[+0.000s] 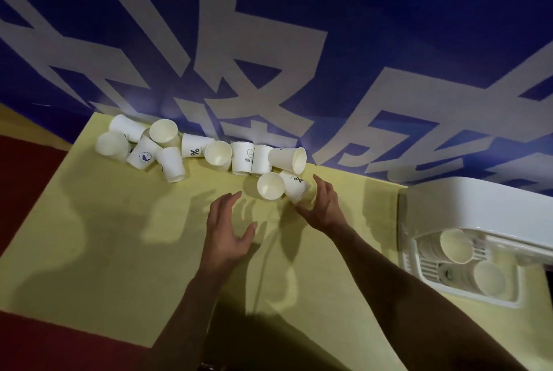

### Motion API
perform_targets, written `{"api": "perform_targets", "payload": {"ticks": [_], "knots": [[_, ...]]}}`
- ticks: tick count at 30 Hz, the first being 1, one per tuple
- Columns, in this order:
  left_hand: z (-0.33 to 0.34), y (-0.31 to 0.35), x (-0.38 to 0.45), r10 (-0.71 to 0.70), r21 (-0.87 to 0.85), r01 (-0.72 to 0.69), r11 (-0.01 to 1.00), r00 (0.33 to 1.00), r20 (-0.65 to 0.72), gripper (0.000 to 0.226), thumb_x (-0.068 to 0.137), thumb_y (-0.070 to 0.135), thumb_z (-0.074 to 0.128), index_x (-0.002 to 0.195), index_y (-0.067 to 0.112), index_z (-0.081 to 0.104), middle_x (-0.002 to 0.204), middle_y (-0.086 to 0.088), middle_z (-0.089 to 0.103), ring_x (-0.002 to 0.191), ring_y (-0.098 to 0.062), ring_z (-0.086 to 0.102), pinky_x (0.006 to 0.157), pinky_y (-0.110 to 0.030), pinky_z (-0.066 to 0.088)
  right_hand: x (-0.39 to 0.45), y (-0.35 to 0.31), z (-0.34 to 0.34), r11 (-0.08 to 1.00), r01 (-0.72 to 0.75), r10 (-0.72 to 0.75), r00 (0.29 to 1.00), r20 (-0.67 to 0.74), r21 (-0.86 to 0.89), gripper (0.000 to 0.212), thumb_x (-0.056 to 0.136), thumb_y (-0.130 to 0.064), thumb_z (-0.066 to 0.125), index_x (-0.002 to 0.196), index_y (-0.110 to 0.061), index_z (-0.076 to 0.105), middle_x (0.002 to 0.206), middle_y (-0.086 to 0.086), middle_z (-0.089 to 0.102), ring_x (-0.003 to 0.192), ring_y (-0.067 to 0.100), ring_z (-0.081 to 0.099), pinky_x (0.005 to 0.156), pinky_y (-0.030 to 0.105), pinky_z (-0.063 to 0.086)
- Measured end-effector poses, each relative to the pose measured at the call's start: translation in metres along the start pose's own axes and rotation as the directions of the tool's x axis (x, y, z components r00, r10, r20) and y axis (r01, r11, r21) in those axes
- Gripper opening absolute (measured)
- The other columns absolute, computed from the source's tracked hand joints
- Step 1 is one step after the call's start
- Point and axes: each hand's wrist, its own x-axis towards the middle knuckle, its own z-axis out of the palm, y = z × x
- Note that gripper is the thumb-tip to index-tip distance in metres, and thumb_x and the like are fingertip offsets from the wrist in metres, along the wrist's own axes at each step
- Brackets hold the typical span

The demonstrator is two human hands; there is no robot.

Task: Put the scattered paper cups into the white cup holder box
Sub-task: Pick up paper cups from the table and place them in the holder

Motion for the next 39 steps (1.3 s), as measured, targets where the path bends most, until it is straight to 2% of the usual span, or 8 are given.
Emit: {"api": "perform_targets", "payload": {"ticks": [5, 8, 12, 17, 21, 26, 35, 39], "knots": [[0.01, -0.003, 0.019, 0.0, 0.0, 0.0, 1.0, 0.998, 0.068, 0.075, 0.077, 0.044, 0.065, 0.146, 0.026, 0.043, 0.139, 0.006, 0.041, 0.136, -0.013, 0.042, 0.114, -0.032, 0.035, 0.011, -0.012, 0.013, 0.999, -0.04, 0.039, 0.999, 0.015, 0.027, 0.098, 0.085, -0.063, 0.067, 0.146, 0.009, 0.04, 0.137, 0.028, 0.054, 0.116, 0.045, 0.058, 0.093, 0.056, 0.051], [0.018, -0.005, 0.034, 0.024, 0.02, -0.026, 0.999, 0.995, 0.094, 0.076, 0.078, 0.042, 0.069, 0.147, 0.027, 0.041, 0.139, 0.007, 0.039, 0.134, -0.015, 0.043, 0.113, -0.041, 0.04, 0.012, -0.01, 0.02, 0.997, -0.074, 0.074, 0.997, 0.003, 0.024, 0.084, 0.089, -0.053, 0.068, 0.142, 0.007, 0.043, 0.128, 0.027, 0.06, 0.106, 0.044, 0.063, 0.086, 0.056, 0.054], [0.035, -0.002, 0.053, 0.006, 0.046, -0.011, 0.999, 0.992, 0.126, 0.086, 0.077, 0.026, 0.084, 0.149, 0.029, 0.036, 0.146, 0.006, 0.034, 0.137, -0.02, 0.039, 0.107, -0.05, 0.047, 0.002, -0.013, 0.011, 0.986, -0.138, 0.138, 0.99, 0.01, 0.097, 0.09, 0.086, -0.06, 0.061, 0.146, 0.003, 0.04, 0.131, 0.022, 0.056, 0.11, 0.037, 0.057, 0.093, 0.045, 0.048], [0.066, -0.002, 0.071, -0.078, 0.181, 0.044, 0.982, 0.98, 0.181, 0.098, 0.078, 0.031, 0.085, 0.155, 0.033, 0.025, 0.156, 0.001, 0.026, 0.142, -0.025, 0.031, 0.111, -0.046, 0.043, -0.041, -0.013, -0.021, 0.964, -0.146, 0.153, 0.988, -0.017, 0.222, 0.082, 0.087, -0.051, 0.073, 0.147, -0.006, 0.039, 0.132, 0.01, 0.049, 0.112, 0.017, 0.051, 0.089, 0.029, 0.054], [0.081, -0.005, 0.073, -0.114, 0.22, 0.067, 0.973, 0.972, 0.208, 0.094, 0.079, 0.028, 0.085, 0.154, 0.03, 0.029, 0.153, -0.003, 0.033, 0.138, -0.029, 0.036, 0.109, -0.047, 0.044, -0.082, -0.01, -0.046, 0.961, -0.157, 0.172, 0.984, -0.047, 0.225, 0.079, 0.088, -0.046, 0.077, 0.147, -0.01, 0.04, 0.135, 0.007, 0.046, 0.113, 0.014, 0.053, 0.088, 0.008, 0.048], [0.082, -0.012, 0.08, -0.103, 0.244, 0.045, 0.969, 0.967, 0.234, 0.093, 0.079, 0.028, 0.085, 0.154, 0.028, 0.031, 0.151, -0.005, 0.037, 0.135, -0.031, 0.038, 0.108, -0.049, 0.043, -0.117, -0.004, -0.066, 0.945, -0.181, 0.218, 0.97, -0.109, 0.272, 0.077, 0.087, -0.055, 0.073, 0.147, -0.021, 0.039, 0.135, -0.008, 0.041, 0.116, 0.014, 0.055, 0.089, 0.036, 0.061], [0.077, -0.001, 0.09, -0.103, 0.198, 0.058, 0.978, 0.969, 0.226, 0.078, 0.074, 0.035, 0.088, 0.139, 0.025, 0.047, 0.137, -0.002, 0.053, 0.125, -0.025, 0.05, 0.102, -0.038, 0.044, -0.157, 0.012, -0.108, 0.926, -0.192, 0.265, 0.944, -0.197, 0.325, 0.073, 0.085, -0.042, 0.08, 0.145, -0.023, 0.041, 0.131, -0.011, 0.042, 0.112, 0.007, 0.055, 0.086, 0.042, 0.061], [0.087, 0.031, 0.06, -0.016, 0.131, -0.01, 0.991, 0.98, 0.198, 0.075, 0.073, 0.035, 0.089, 0.135, 0.027, 0.049, 0.133, 0.003, 0.054, 0.122, -0.021, 0.052, 0.1, -0.038, 0.046, -0.17, 0.027, -0.13, 0.929, -0.104, 0.207, 0.941, -0.266, 0.356, 0.072, 0.087, -0.032, 0.082, 0.145, -0.016, 0.043, 0.132, -0.01, 0.044, 0.12, 0.017, 0.056, 0.09, 0.048, 0.058]]}}
